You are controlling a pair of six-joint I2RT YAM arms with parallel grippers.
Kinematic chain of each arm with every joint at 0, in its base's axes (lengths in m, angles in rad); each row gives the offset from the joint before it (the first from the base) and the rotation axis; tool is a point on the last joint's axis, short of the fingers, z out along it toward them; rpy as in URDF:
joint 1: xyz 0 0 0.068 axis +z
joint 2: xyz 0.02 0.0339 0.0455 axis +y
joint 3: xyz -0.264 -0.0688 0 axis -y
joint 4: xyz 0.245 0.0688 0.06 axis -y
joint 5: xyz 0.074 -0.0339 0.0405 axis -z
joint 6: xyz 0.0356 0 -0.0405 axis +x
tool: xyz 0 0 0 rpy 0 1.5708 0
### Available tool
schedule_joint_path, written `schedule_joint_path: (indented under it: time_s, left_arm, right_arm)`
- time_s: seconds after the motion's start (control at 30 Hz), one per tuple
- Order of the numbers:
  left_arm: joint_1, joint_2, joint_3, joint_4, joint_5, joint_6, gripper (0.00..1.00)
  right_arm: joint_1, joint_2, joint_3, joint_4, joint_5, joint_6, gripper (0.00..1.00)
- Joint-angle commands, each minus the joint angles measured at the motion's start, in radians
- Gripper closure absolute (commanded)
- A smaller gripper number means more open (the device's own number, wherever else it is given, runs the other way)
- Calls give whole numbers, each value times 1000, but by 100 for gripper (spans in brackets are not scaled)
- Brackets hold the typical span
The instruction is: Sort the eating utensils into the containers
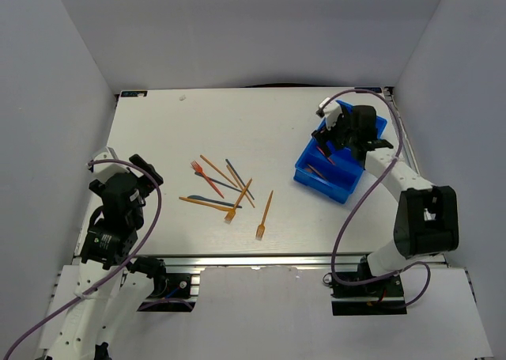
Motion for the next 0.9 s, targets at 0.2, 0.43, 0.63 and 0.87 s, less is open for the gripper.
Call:
schedule_joint_path:
  time_s: [0.2, 0.43, 0.63, 0.87]
  left_arm:
    - [1, 65, 6, -1, -14, -4, 2]
    - [1, 187, 35, -55, -93, -42, 2]
    - [1, 126, 21, -55, -132, -58, 2]
    - [1, 108, 22, -67, -159, -70, 2]
  right_arm:
    - [233, -168, 223, -79, 217, 413, 11]
    - [638, -172, 199, -89, 285, 542, 11]
    - [846, 69, 317, -199, 355, 518, 12]
    - [926, 437, 605, -397, 331, 535, 60]
